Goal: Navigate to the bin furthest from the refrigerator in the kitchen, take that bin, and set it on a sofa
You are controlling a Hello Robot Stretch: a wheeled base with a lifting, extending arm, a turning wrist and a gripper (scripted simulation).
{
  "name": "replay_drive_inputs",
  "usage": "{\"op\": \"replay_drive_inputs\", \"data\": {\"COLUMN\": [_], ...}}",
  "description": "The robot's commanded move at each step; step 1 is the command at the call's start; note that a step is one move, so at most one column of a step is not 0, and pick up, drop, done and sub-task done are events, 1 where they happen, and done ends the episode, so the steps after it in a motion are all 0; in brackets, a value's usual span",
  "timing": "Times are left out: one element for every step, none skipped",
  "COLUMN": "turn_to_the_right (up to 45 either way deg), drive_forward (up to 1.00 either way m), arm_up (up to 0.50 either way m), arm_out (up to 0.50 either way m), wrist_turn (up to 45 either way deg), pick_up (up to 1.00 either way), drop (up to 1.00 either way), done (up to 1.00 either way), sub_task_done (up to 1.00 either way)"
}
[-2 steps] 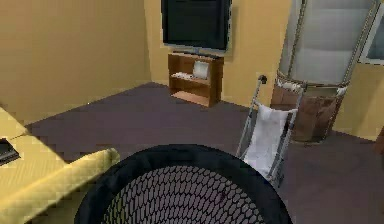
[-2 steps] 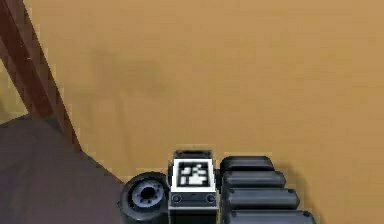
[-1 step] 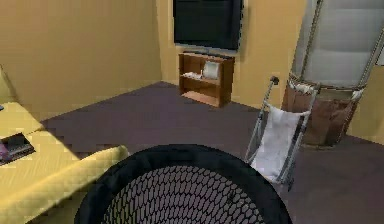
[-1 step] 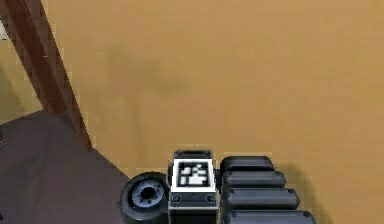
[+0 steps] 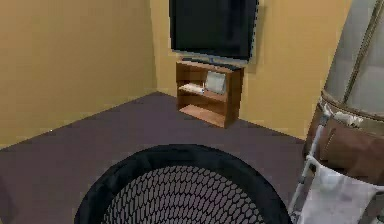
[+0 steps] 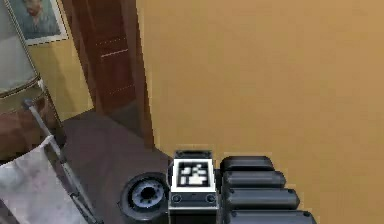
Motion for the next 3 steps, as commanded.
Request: {"op": "replay_drive_inputs", "data": {"turn_to_the_right": [0.0,-45.0,-6.0], "drive_forward": [0.30,0.00,0.00], "arm_up": [0.00,0.00,0.00], "arm_out": [0.00,0.00,0.00], "wrist_turn": [0.0,0.0,0.0], "pick_up": [0.00,0.00,0.00], "drop": [0.00,0.00,0.00], "done": [0.00,0.00,0.00], "sub_task_done": [0.00,0.00,0.00]}}
